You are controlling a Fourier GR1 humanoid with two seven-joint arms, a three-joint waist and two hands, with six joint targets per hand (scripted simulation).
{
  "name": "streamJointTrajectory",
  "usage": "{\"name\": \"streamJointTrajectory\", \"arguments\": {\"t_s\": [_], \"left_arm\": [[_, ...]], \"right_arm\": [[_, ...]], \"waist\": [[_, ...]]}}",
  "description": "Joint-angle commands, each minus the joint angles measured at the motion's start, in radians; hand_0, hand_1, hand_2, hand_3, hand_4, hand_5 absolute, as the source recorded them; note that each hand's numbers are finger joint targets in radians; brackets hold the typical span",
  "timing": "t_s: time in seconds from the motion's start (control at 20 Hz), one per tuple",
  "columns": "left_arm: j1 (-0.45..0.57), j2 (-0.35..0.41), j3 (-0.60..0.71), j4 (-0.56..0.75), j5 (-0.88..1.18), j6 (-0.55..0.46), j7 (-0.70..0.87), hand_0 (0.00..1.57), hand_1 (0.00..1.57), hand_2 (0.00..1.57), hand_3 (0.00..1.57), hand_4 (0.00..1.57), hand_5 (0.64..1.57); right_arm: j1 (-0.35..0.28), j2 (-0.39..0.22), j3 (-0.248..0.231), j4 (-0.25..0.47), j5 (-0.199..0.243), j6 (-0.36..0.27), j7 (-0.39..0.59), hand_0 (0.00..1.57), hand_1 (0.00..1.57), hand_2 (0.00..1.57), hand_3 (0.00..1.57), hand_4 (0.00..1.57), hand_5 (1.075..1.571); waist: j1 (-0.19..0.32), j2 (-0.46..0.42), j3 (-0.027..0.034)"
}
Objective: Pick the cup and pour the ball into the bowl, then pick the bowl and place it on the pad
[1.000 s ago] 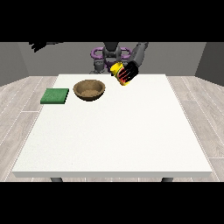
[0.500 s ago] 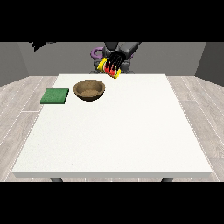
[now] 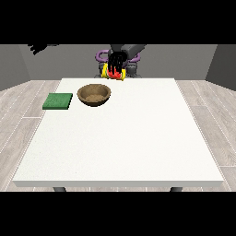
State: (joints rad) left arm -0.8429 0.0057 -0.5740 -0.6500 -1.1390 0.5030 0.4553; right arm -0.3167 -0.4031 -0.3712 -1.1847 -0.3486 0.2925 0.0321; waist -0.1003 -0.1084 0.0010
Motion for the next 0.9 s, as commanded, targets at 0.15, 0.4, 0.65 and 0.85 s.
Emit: {"name": "streamJointTrajectory", "arguments": {"t_s": [0.15, 0.4, 0.65, 0.85], "left_arm": [[-0.052, 0.013, -0.026, -0.032, -0.120, -0.130, 0.037, 0.00, 0.00, 1.57, 1.41, 0.76, 1.545], [-0.053, 0.062, 0.001, -0.027, -0.190, -0.122, 0.011, 0.86, 0.86, 1.57, 1.56, 0.54, 1.539], [-0.001, -0.005, -0.097, -0.068, -0.256, -0.219, 0.062, 0.00, 0.00, 0.92, 1.54, 0.65, 1.562], [0.024, 0.001, -0.076, -0.076, -0.270, -0.262, -0.024, 0.00, 0.00, 1.23, 1.57, 0.92, 1.570]], "right_arm": [[0.034, -0.010, -0.017, 0.033, 0.002, 0.005, -0.019, 0.00, 0.00, 0.00, 0.33, 0.43, 1.571], [0.017, 0.005, -0.016, -0.002, -0.023, 0.005, -0.022, 0.00, 0.00, 0.00, 0.42, 0.44, 1.570], [0.022, 0.060, 0.026, -0.006, 0.015, -0.026, -0.059, 0.00, 0.00, 0.00, 0.37, 0.45, 1.570], [0.021, 0.021, 0.010, -0.032, -0.015, -0.021, 0.013, 0.00, 0.00, 0.00, 0.30, 0.47, 1.570]], "waist": [[0.066, -0.008, -0.0005], [0.035, 0.050, -0.0009], [0.021, 0.039, -0.0008], [0.027, 0.015, -0.0011]]}}
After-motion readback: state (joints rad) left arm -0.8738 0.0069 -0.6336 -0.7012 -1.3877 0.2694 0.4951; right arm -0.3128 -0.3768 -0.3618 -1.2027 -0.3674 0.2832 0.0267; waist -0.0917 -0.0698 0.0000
